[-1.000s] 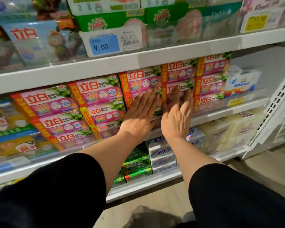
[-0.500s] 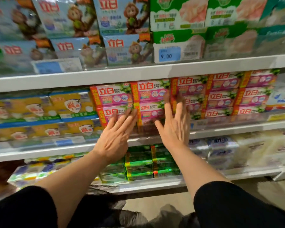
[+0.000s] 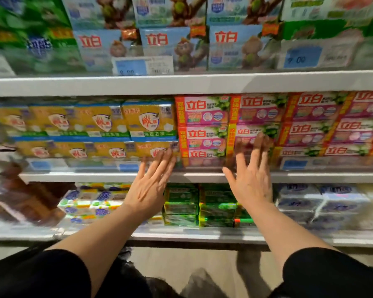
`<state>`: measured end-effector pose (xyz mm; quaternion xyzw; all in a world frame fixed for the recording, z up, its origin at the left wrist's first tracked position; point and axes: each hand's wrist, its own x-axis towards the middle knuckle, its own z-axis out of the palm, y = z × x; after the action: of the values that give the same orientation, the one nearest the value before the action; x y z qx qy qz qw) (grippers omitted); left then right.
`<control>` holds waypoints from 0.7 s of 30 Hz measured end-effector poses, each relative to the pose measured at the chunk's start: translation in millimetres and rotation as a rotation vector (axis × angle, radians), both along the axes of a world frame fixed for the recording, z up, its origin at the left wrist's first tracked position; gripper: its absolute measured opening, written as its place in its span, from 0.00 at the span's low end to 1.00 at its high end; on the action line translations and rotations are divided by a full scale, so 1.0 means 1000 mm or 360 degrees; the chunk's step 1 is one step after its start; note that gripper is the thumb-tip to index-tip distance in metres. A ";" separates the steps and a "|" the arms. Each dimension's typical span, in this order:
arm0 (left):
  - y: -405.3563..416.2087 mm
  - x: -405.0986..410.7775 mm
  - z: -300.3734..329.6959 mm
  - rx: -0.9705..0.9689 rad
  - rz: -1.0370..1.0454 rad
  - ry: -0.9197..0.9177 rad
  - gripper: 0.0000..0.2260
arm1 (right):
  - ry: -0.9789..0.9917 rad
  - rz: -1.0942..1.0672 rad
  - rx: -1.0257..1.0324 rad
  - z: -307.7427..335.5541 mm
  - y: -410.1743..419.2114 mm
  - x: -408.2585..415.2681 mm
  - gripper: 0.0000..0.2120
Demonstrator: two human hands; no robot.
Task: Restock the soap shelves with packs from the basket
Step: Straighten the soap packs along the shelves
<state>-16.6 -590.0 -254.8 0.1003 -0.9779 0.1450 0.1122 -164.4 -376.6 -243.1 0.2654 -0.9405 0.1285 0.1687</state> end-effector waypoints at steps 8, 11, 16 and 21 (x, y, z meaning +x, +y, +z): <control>-0.002 0.005 0.006 0.0140 -0.0022 -0.0049 0.40 | 0.0267 0.0084 -0.0131 -0.006 -0.011 0.005 0.27; -0.010 0.012 0.009 0.0212 -0.0004 -0.0031 0.39 | 0.0654 0.0441 -0.0023 0.000 -0.032 0.011 0.30; -0.026 0.032 0.009 0.0253 0.0137 -0.0075 0.41 | 0.0584 0.0379 0.0054 -0.001 -0.062 0.027 0.30; -0.036 0.043 0.009 0.0238 0.0215 -0.0135 0.40 | 0.0575 0.0355 0.0056 -0.006 -0.068 0.027 0.36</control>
<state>26.4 -626.2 -246.0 0.1680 -0.9809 0.0829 0.0527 -137.3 -444.7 -248.8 0.3895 -0.8618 0.0803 0.3147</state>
